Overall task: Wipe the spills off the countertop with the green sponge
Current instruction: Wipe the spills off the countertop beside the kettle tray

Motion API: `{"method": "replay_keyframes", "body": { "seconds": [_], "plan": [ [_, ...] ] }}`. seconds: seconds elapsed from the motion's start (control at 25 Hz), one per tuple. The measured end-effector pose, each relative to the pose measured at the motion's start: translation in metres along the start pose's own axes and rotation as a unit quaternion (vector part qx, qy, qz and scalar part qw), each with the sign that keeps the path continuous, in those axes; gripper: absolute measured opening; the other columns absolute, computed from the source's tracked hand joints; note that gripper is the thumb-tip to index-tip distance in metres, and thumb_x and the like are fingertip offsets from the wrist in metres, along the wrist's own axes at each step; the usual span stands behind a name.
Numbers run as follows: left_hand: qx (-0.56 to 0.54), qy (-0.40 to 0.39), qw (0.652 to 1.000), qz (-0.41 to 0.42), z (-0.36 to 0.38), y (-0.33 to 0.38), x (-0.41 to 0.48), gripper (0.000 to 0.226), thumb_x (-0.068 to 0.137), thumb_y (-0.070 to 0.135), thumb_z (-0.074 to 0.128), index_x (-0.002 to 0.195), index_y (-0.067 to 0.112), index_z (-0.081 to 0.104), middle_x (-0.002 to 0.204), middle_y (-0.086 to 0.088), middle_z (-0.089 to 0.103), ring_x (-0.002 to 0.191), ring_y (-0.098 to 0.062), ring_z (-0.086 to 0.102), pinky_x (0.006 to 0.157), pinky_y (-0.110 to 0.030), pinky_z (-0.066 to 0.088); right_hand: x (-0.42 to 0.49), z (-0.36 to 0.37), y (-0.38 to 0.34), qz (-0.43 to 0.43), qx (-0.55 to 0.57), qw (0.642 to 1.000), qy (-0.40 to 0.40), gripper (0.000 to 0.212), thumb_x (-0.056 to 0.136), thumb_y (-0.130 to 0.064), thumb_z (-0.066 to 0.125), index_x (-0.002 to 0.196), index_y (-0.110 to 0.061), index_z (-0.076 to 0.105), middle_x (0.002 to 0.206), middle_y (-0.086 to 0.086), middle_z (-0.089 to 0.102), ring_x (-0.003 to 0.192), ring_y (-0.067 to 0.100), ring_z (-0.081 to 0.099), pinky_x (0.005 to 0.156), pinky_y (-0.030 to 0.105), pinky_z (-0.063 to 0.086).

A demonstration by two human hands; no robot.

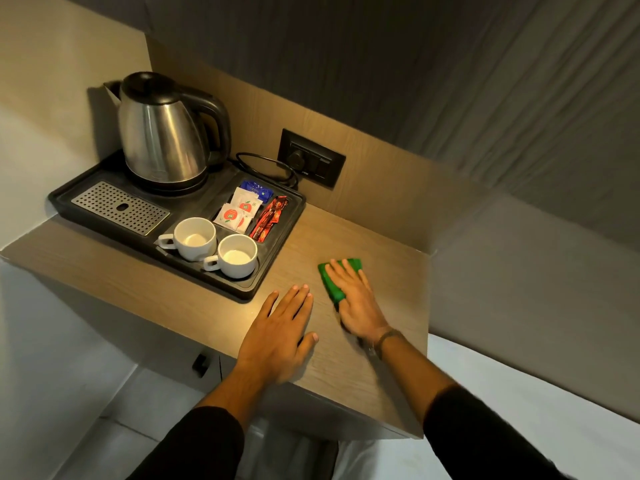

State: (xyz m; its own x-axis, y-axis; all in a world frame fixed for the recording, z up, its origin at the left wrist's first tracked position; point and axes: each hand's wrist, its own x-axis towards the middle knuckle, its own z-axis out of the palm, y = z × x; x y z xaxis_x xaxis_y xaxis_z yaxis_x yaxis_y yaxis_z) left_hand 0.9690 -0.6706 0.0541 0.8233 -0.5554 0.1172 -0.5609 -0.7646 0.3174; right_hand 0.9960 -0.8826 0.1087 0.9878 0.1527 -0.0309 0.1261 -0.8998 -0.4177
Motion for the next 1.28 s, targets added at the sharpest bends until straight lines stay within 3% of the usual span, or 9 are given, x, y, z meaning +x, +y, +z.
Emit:
{"method": "replay_keyframes", "body": {
  "seconds": [0.08, 0.2, 0.4, 0.52, 0.64, 0.76, 1.0, 1.12, 1.28],
  "plan": [
    [0.003, -0.012, 1.000, 0.000, 0.000, -0.001, -0.006, 0.074, 0.106, 0.056, 0.028, 0.165, 0.014, 0.016, 0.176, -0.006, 0.014, 0.161, -0.021, 0.004, 0.130, -0.051, 0.008, -0.058, 0.010, 0.007, -0.038, 0.005, 0.999, -0.018, 0.083, 0.084, 0.000, 0.041, 0.158, -0.033, 0.020, 0.169, -0.009, 0.018, 0.157, 0.012, 0.001, 0.127, 0.043, -0.004],
    [0.016, -0.018, 1.000, -0.015, 0.007, 0.002, -0.014, 0.074, 0.106, 0.056, 0.027, 0.165, 0.013, 0.018, 0.175, -0.006, 0.015, 0.161, -0.022, 0.004, 0.130, -0.051, 0.009, -0.108, 0.007, 0.047, 0.005, 0.017, 1.000, 0.013, 0.080, 0.085, -0.004, 0.039, 0.157, -0.035, 0.022, 0.168, -0.010, 0.020, 0.157, 0.012, 0.005, 0.128, 0.050, 0.003],
    [0.015, -0.029, 0.999, -0.032, 0.002, 0.004, -0.004, 0.075, 0.106, 0.055, 0.029, 0.165, 0.011, 0.016, 0.175, -0.009, 0.013, 0.161, -0.024, 0.004, 0.130, -0.054, 0.010, -0.025, -0.011, 0.027, 0.165, 0.034, 0.984, 0.063, 0.077, 0.084, 0.011, 0.047, 0.154, -0.018, 0.033, 0.166, 0.004, 0.024, 0.157, 0.026, 0.011, 0.128, 0.050, 0.002],
    [0.024, -0.041, 0.999, -0.021, 0.004, 0.003, -0.008, 0.075, 0.105, 0.054, 0.028, 0.165, 0.010, 0.016, 0.175, -0.010, 0.014, 0.161, -0.025, 0.005, 0.129, -0.055, 0.012, -0.053, 0.020, -0.015, 0.118, 0.033, 0.991, 0.051, 0.081, 0.085, 0.006, 0.046, 0.157, -0.026, 0.026, 0.168, -0.003, 0.020, 0.157, 0.017, 0.003, 0.128, 0.051, -0.001],
    [0.018, -0.048, 0.999, -0.016, 0.004, 0.004, -0.009, 0.076, 0.105, 0.056, 0.023, 0.165, 0.010, 0.014, 0.175, -0.011, 0.011, 0.161, -0.026, 0.004, 0.129, -0.056, 0.011, -0.143, 0.054, -0.039, 0.062, 0.024, 0.997, 0.042, 0.085, 0.085, -0.001, 0.042, 0.157, -0.040, 0.017, 0.169, -0.014, 0.015, 0.157, 0.009, 0.001, 0.127, 0.050, -0.001],
    [0.018, -0.056, 0.998, -0.016, 0.004, 0.003, -0.008, 0.076, 0.105, 0.056, 0.021, 0.165, 0.010, 0.011, 0.175, -0.011, 0.008, 0.161, -0.027, 0.001, 0.129, -0.056, 0.008, -0.206, 0.064, -0.031, 0.109, 0.035, 0.991, 0.068, 0.086, 0.084, -0.001, 0.040, 0.156, -0.043, 0.018, 0.168, -0.019, 0.014, 0.157, 0.008, 0.002, 0.127, 0.052, 0.003],
    [0.014, -0.079, 0.997, -0.018, -0.003, 0.006, -0.009, 0.077, 0.108, 0.056, 0.027, 0.165, 0.011, 0.002, 0.176, -0.011, -0.001, 0.160, -0.026, -0.008, 0.129, -0.054, -0.003, -0.129, 0.027, -0.026, 0.247, 0.064, 0.957, 0.139, 0.074, 0.089, 0.010, 0.046, 0.154, -0.021, 0.032, 0.164, -0.005, 0.025, 0.157, 0.023, 0.010, 0.129, 0.050, 0.002],
    [0.006, -0.083, 0.996, -0.030, -0.012, 0.011, -0.031, 0.076, 0.109, 0.056, 0.028, 0.165, 0.010, 0.002, 0.176, -0.011, -0.003, 0.160, -0.026, -0.009, 0.128, -0.053, -0.004, -0.124, 0.027, -0.036, 0.222, 0.054, 0.966, 0.121, 0.077, 0.086, 0.012, 0.045, 0.155, -0.019, 0.032, 0.165, 0.002, 0.027, 0.157, 0.027, 0.011, 0.129, 0.046, 0.003],
    [0.036, -0.070, 0.995, -0.059, -0.022, 0.011, -0.135, 0.076, 0.108, 0.053, 0.030, 0.165, 0.008, 0.008, 0.175, -0.013, 0.006, 0.161, -0.028, 0.000, 0.129, -0.056, 0.004, -0.167, 0.055, -0.086, 0.102, 0.022, 0.991, 0.080, 0.084, 0.082, 0.012, 0.046, 0.157, -0.022, 0.027, 0.167, -0.001, 0.022, 0.157, 0.024, 0.006, 0.128, 0.041, 0.003]
  ]
}}
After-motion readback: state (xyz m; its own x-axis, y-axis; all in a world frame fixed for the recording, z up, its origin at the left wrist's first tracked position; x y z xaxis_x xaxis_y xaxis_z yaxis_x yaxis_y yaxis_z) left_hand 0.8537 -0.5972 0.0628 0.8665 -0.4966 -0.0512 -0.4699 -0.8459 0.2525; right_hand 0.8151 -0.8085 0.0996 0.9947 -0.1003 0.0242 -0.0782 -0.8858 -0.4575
